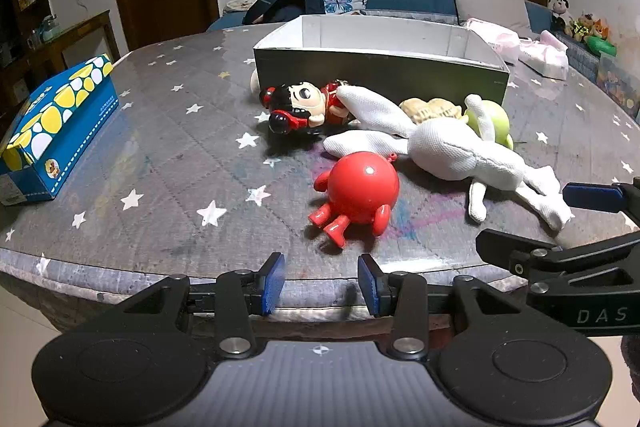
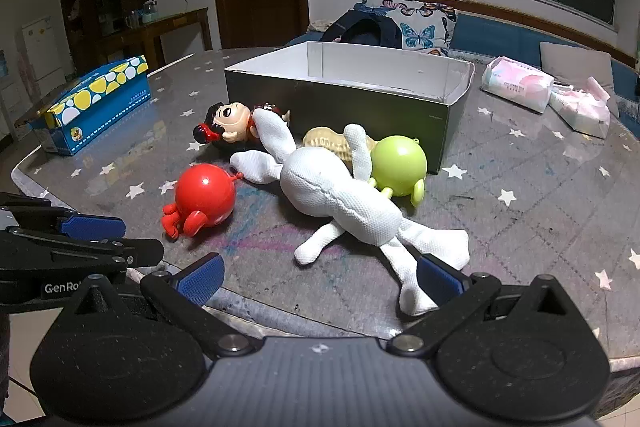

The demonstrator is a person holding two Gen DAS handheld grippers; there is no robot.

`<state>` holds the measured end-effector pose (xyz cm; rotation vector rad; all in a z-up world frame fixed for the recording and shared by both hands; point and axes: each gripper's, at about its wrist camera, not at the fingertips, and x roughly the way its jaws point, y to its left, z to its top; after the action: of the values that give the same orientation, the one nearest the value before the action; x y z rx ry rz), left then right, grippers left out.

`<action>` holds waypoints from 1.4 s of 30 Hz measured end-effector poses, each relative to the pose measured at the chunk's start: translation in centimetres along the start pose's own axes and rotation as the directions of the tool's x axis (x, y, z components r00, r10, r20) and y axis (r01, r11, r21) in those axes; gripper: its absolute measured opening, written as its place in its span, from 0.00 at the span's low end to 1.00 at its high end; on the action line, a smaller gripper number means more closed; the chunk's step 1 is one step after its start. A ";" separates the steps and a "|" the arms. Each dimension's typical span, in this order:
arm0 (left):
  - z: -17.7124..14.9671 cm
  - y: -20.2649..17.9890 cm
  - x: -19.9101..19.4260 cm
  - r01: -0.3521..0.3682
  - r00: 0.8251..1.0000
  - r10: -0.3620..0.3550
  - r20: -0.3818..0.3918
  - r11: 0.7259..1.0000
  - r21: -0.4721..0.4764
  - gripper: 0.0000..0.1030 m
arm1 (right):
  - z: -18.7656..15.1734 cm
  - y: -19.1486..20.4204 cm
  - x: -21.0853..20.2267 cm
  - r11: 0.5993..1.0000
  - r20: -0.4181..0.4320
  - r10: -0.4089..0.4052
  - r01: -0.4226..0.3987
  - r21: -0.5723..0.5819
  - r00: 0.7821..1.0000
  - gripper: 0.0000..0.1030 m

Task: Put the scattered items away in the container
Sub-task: 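Move both grippers toward the red ball toy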

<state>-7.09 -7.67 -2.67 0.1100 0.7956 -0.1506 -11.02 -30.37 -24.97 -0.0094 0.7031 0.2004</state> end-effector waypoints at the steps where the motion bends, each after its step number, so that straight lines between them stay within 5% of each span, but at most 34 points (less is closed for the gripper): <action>1: 0.0 0.0 0.0 0.000 1.000 0.000 -0.001 1.000 0.001 0.41 | 0.0 0.0 0.0 1.000 -0.001 -0.001 0.001 0.001 1.000 1.00; 42: 0.6 -1.5 0.8 0.016 1.000 -0.016 -0.009 0.999 0.052 0.41 | -0.1 -0.8 0.7 1.000 -0.032 -0.013 0.014 0.023 0.999 1.00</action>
<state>-6.37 -9.30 -2.91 0.1536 0.8020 -0.1863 -10.42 -31.06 -25.57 0.0050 0.7366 0.1791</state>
